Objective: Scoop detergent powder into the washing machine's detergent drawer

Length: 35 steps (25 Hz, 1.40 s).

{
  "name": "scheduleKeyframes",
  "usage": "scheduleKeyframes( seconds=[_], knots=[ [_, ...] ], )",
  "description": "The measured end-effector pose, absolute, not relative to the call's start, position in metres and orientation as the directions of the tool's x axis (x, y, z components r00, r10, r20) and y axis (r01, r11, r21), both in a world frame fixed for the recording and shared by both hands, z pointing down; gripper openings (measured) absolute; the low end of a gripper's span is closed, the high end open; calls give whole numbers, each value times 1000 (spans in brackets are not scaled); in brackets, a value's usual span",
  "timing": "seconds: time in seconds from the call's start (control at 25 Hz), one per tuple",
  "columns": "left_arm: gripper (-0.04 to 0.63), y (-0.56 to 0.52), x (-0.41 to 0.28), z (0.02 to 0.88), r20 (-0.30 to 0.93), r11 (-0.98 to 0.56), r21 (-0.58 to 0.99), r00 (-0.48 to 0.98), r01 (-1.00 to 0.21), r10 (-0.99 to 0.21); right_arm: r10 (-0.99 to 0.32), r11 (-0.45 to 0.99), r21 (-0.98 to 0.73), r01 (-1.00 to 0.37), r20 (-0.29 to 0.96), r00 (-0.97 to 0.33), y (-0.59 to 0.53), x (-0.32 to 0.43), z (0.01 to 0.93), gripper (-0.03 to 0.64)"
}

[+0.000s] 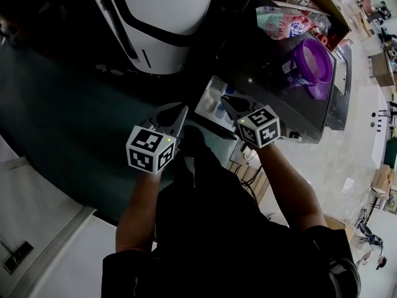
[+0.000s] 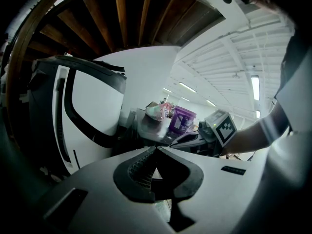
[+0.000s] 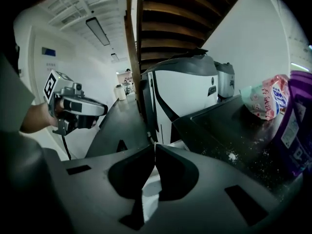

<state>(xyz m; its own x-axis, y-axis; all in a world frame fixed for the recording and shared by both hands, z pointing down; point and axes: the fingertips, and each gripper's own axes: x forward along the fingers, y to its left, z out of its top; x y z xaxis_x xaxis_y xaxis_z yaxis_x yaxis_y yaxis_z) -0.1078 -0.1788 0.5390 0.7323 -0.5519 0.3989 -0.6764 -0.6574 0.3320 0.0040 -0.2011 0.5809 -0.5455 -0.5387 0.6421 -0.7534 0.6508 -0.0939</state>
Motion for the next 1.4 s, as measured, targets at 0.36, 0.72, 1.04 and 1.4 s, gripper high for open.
scheduleKeyframes(
  seconds=[0.36, 0.72, 1.04, 1.4],
  knots=[
    [8, -177, -115, 539, 394, -650, 337, 729, -681, -560, -526, 735, 79, -674, 693, -492, -195, -12, 581, 20],
    [8, -173, -117, 539, 389, -647, 341, 729, -682, -563, -528, 776, 200, -598, 724, -443, -192, -16, 585, 20],
    [8, -168, -123, 539, 388, -635, 346, 722, -691, -573, -535, 798, 284, -532, 739, -409, -190, -17, 584, 20],
    [8, -167, -124, 538, 385, -633, 347, 720, -692, -577, -556, 814, 389, -431, 739, -381, -186, -22, 583, 20]
  ],
)
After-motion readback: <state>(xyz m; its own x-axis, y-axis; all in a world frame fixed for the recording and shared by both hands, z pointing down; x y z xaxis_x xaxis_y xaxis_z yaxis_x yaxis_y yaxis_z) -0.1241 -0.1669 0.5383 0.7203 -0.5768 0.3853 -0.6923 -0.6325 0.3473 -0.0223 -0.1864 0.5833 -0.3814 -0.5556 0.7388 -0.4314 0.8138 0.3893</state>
